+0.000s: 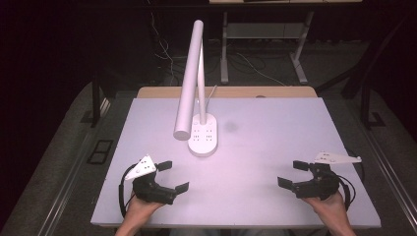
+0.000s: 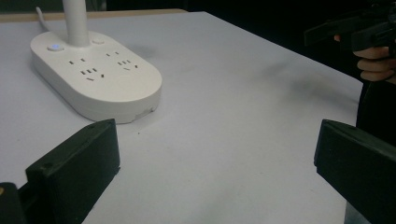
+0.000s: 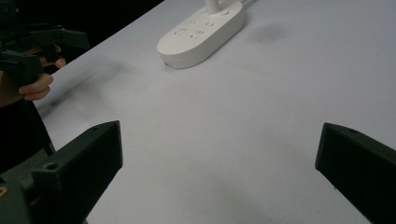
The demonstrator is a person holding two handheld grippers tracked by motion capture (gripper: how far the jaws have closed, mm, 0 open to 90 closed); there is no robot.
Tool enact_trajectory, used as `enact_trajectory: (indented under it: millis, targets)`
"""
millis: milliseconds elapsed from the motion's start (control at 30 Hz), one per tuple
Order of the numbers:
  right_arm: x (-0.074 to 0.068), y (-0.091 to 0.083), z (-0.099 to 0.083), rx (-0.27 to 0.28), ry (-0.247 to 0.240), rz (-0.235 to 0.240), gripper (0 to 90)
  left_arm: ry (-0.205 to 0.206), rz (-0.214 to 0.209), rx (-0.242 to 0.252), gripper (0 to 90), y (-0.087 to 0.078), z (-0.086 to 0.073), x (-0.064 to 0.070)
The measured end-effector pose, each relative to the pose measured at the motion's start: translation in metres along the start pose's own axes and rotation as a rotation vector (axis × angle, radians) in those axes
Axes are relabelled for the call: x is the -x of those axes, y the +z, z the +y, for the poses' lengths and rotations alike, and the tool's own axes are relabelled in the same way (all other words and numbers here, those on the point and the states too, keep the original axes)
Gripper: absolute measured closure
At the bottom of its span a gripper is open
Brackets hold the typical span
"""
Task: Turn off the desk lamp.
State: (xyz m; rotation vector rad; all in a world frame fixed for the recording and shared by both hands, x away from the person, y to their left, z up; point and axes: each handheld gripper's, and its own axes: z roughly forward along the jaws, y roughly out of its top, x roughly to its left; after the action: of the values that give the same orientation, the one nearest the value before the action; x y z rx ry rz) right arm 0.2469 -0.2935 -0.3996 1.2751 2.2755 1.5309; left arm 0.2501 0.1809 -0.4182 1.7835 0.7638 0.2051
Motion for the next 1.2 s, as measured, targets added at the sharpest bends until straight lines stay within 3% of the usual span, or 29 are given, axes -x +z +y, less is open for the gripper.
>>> enact_trajectory:
  millis: [233,933,1200]
  targets:
    - [0.001,0.001,0.005,-0.037,-0.006,0.007,0.7,0.001,0.005,0.002,0.0,-0.001,0.0,-0.001]
    - [0.002,0.006,0.025,-0.054,-0.012,0.023,0.7,-0.007,0.012,0.007,0.0,-0.002,-0.001,-0.003]
    - [0.002,0.011,0.037,-0.064,-0.035,0.023,0.7,-0.008,0.012,0.007,0.0,-0.002,-0.001,-0.003]
